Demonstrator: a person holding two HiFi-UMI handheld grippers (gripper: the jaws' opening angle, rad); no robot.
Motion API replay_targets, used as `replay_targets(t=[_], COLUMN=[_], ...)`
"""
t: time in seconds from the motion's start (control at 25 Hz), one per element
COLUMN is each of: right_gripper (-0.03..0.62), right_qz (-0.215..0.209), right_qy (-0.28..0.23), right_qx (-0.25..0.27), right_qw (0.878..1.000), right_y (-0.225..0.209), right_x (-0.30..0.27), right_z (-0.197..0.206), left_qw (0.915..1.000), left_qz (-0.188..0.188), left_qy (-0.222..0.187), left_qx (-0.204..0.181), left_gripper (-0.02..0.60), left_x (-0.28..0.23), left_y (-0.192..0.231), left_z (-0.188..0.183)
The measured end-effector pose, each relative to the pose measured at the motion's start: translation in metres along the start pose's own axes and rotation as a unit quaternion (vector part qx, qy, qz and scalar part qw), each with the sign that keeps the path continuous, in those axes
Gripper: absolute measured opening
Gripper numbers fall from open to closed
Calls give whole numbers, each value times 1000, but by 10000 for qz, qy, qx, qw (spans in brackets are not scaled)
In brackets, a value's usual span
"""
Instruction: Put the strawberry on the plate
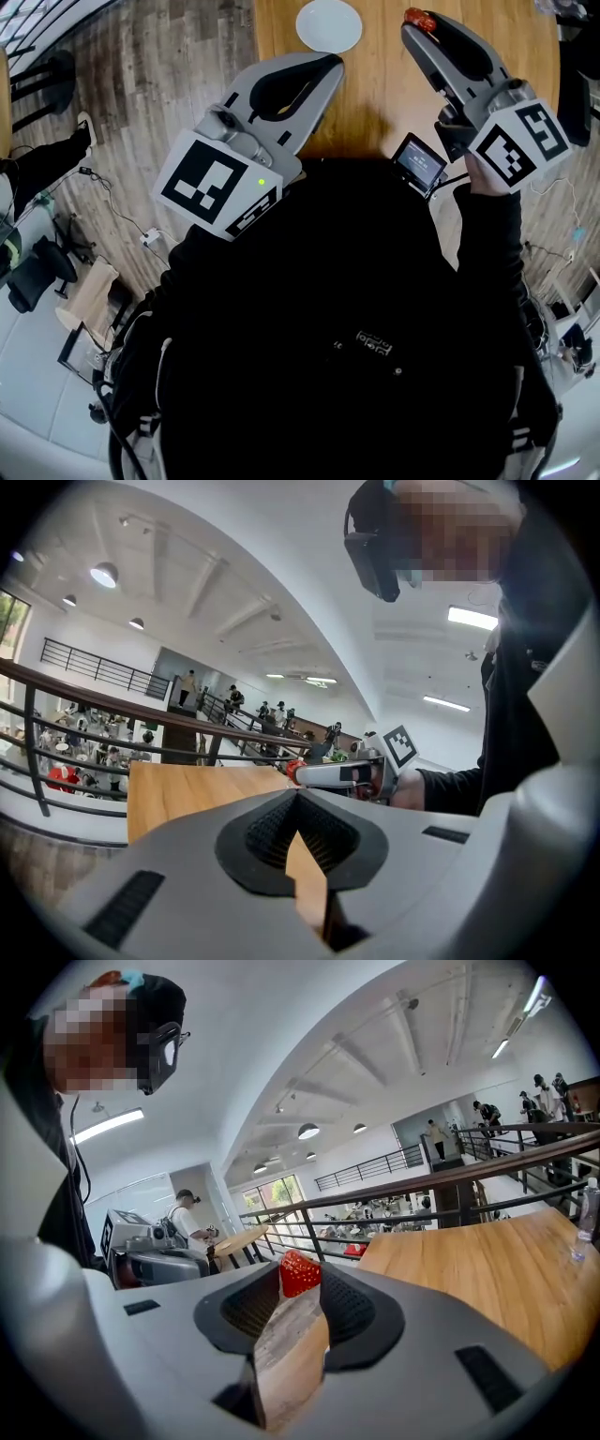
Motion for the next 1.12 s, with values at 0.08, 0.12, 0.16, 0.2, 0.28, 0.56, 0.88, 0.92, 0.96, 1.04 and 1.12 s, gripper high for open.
replay_targets(t=[0.08,0.12,0.16,0.2,0.28,0.56,0.88,0.92,0.96,1.04,1.12], right_gripper=[147,147,147,147,147,147,147,147,147,147,147], right_qz=[-64,-98,-129,-159,-213,-330,-297,-257,-227,-192,-166], right_qy=[59,102,148,192,296,470,739,792,842,944,1023], right_qx=[56,82,109,145,224,52,-156,-129,-105,-43,-24], right_qw=[9999,9999,9997,9996,9991,9983,9967,9964,9961,9953,9946], right_y=[4,7,8,8,7,-6,-30,-29,-31,-39,-46], right_x=[-14,-18,-22,-27,-39,-61,-70,-73,-76,-81,-83], right_z=[-1,-3,-4,-5,-6,5,28,26,26,31,42], left_qw=[9999,9995,9990,9984,9979,9981,9977,9976,9975,9973,9975], left_qz=[75,161,249,312,369,200,-465,-427,-404,-406,-429], left_qy=[111,227,351,445,508,531,407,443,468,484,451], left_qx=[83,128,150,145,132,226,287,314,342,377,327], left_gripper=[2,2,2,2,2,2,2,2,2,2,2], left_x=[7,9,10,9,8,12,26,27,26,22,18], left_y=[4,3,0,-2,0,5,15,14,14,15,16], left_z=[5,8,11,14,18,32,37,35,34,35,38])
Point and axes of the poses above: the fingertips, and each gripper's own axes: x backward along the fingers, y to its left, z out of its underside, the point moved 1 cm from there along x, backward along the fingers, and after that the axes turned 6 degrees about -x, right-handed, at the moved point
